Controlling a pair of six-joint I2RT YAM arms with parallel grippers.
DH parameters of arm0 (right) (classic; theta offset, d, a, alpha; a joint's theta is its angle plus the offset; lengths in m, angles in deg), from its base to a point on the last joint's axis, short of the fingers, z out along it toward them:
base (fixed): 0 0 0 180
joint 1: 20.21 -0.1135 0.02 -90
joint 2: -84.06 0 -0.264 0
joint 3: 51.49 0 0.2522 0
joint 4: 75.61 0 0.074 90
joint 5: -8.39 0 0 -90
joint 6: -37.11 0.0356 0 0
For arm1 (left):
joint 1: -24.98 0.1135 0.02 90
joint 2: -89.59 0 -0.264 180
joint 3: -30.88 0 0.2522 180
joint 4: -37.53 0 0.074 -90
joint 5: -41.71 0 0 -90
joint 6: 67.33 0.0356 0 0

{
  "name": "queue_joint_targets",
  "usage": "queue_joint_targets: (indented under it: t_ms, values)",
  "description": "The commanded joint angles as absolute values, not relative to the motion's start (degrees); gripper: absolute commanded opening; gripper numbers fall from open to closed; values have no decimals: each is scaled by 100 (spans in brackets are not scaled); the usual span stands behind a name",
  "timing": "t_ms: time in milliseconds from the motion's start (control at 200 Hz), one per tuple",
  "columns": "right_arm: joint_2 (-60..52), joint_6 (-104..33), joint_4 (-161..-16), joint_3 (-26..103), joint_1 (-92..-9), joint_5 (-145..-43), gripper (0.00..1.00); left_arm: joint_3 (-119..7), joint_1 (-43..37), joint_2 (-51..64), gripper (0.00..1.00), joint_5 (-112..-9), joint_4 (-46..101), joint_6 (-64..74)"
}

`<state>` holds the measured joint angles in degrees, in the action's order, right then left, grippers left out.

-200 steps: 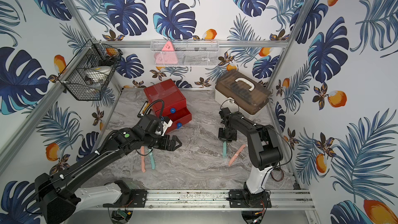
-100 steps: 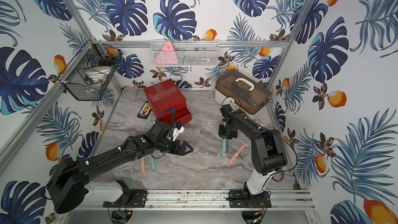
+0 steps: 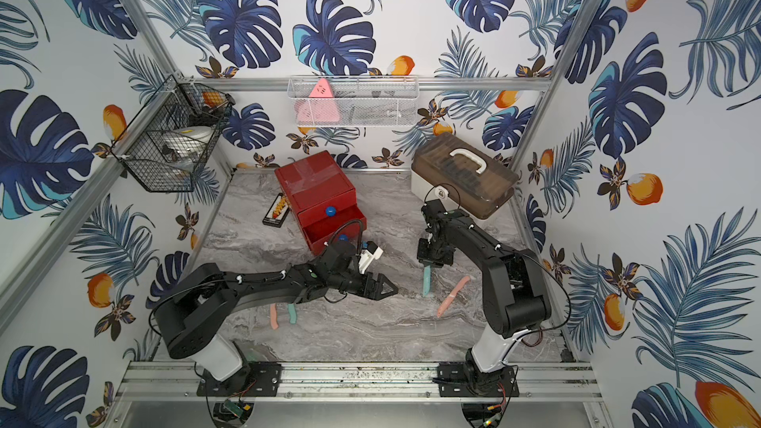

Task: Place the fruit knives into the drawer by color
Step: Pick up the fruit knife from the center of the board.

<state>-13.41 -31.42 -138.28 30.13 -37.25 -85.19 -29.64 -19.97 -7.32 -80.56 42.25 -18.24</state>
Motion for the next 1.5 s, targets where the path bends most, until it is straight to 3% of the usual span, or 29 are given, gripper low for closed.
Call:
queue_joint_targets:
  t_ms: [0, 741, 981, 1281, 1371, 1496]
  values:
    - [-1243, -3084, -13944, 2995, -3726, -8744, 5, -3034, -2042, -1072, 93, -8307, 5436, -2124]
    - [-453, -2690, -13719, 2775, -3735, -10036, 5, -3756, -2338, -1902, 83, -8466, 6040, -2340]
    - [-302, -2653, -13563, 2589, -3730, -10284, 6, -3891, -2356, -2008, 65, -8533, 6188, -2491]
    - [-164, -2593, -13301, 2430, -3735, -10575, 6, -4038, -2354, -2029, 14, -8660, 6263, -2658]
    - [-137, -2533, -13185, 2406, -3743, -10655, 6, -4095, -2361, -1963, 2, -8677, 6162, -2619]
    - [-131, -2493, -13187, 2440, -3742, -10641, 7, -4189, -2354, -1822, 0, -8691, 5893, -2480]
